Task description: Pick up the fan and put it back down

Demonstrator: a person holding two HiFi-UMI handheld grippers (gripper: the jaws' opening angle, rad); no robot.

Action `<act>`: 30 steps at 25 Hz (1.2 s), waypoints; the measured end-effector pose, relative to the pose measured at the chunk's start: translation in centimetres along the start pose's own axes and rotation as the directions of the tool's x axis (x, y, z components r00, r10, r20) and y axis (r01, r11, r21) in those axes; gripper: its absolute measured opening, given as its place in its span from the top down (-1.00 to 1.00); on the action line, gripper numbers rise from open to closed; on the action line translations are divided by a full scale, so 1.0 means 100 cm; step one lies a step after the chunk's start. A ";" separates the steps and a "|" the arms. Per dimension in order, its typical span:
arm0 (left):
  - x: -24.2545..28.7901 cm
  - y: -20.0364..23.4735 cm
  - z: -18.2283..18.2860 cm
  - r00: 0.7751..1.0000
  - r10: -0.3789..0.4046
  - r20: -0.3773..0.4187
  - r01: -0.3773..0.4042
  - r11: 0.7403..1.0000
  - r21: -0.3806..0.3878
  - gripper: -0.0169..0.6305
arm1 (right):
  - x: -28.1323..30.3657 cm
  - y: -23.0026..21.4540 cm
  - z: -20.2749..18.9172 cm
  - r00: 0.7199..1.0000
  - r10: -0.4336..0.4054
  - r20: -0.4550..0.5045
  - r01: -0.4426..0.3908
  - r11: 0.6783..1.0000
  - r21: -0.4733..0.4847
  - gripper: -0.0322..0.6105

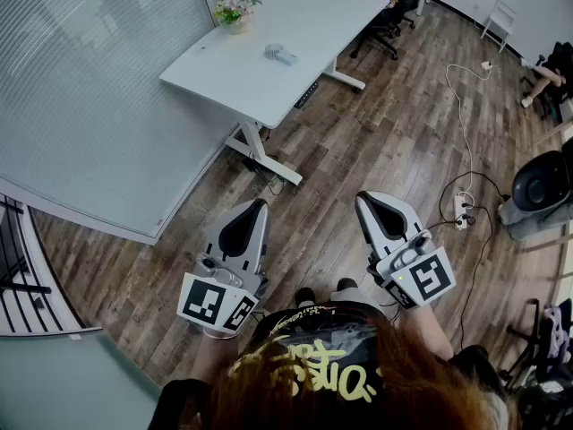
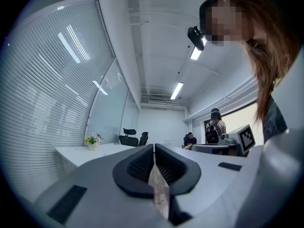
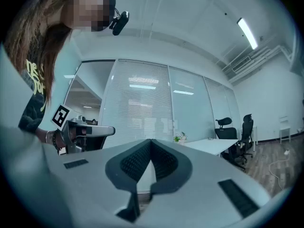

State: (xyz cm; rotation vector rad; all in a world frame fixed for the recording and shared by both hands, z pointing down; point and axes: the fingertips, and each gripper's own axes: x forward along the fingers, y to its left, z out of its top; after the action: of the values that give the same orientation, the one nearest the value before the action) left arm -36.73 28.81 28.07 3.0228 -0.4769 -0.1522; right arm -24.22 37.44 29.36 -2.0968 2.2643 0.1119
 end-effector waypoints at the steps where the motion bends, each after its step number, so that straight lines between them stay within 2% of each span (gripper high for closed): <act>1: 0.001 0.000 0.000 1.000 -0.001 0.001 0.001 1.000 0.001 0.94 | 0.001 0.000 0.000 1.000 0.001 0.000 -0.001 1.000 0.000 0.89; 10: -0.002 0.002 0.003 1.000 0.006 0.008 -0.006 1.000 -0.007 0.94 | 0.004 0.007 0.006 1.000 0.016 0.016 -0.016 1.000 -0.001 0.89; 14: -0.004 0.002 0.001 1.000 0.012 0.004 -0.012 1.000 -0.012 0.94 | 0.002 0.008 0.001 1.000 0.018 0.007 -0.018 0.999 0.026 0.89; 17: -0.007 0.005 0.001 1.000 0.028 0.011 -0.028 0.999 -0.024 0.92 | 0.001 0.005 0.004 0.999 0.002 0.038 -0.005 0.998 0.059 0.89; 19: -0.009 0.009 0.002 0.998 0.051 0.022 -0.050 0.998 -0.040 0.75 | -0.001 -0.001 0.006 0.997 -0.044 0.066 0.038 0.995 0.096 0.86; 20: -0.011 0.011 0.003 0.998 0.061 0.029 -0.060 0.997 -0.051 0.59 | -0.003 -0.005 0.007 0.994 -0.078 0.074 0.069 0.991 0.115 0.65; 22: -0.014 0.016 0.004 0.995 0.085 0.044 -0.082 0.994 -0.071 0.14 | -0.004 -0.012 0.004 0.990 -0.125 0.067 0.115 0.985 0.130 0.19; 24: -0.015 0.022 0.005 0.993 0.111 0.052 -0.106 0.991 -0.082 -0.14 | -0.003 -0.013 0.000 0.989 -0.140 0.048 0.133 0.983 0.124 0.08; 27: -0.016 0.031 0.005 0.989 0.138 0.049 -0.133 0.988 -0.082 -0.27 | 0.002 -0.011 -0.003 0.990 -0.137 0.024 0.133 0.984 0.118 0.08; 30: -0.017 0.035 0.005 0.989 0.141 0.044 -0.137 0.987 -0.081 -0.28 | 0.004 -0.012 -0.003 0.988 -0.152 0.018 0.149 0.982 0.114 0.08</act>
State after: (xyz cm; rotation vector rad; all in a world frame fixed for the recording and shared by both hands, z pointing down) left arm -39.42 26.02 28.09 2.9038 -0.6671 -0.2318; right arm -23.00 36.92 29.64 -2.1845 2.0374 0.0052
